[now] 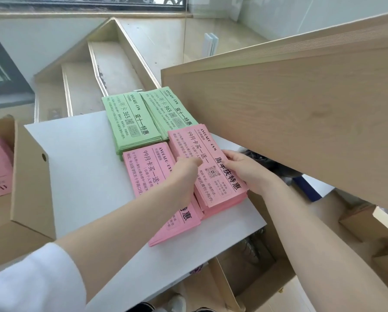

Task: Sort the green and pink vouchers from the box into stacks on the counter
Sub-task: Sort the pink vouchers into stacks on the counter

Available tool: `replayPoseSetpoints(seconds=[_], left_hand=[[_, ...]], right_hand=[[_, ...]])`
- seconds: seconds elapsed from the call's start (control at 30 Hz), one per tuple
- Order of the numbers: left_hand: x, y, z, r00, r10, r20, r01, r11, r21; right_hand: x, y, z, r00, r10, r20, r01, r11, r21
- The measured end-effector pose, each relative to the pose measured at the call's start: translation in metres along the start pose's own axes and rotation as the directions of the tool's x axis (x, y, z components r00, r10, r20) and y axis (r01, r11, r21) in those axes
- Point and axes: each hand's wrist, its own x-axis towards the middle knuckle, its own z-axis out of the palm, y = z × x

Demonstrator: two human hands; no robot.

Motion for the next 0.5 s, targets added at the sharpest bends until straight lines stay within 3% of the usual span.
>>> replayPoseSetpoints(seconds=[0.23,0.3,0.4,0.5], left_hand=[[-0.012,-0.001,-0.002,0.999,0.021,0.047,-0.020,0.999,-0.037],[-0.019,0.000,-0.009,0.996,0.071,0.048,-0.070,0.997,-0.030],[-0.032,0.006,-0.024,0.973,0.210,0.092,-0.221,0.967,0.129],[-0.043,0.018,-0.050,0.946,0.320,0.052,-0.325,0.928,0.183]], right_hand=[[0.003,0.007,-0.003,0.999,-0.016,0.051,0.016,1.000,-0.004],[0.000,-0.001,-0.002,0.999,-0.036,-0.001,0.035,0.984,-0.176],[-0.009,-0.022,0.006,0.949,-0.286,-0.133,0.155,0.792,-0.591],[-0.019,-0.043,0.035,0.869,-0.493,-0.033,0.355,0.669,-0.654]])
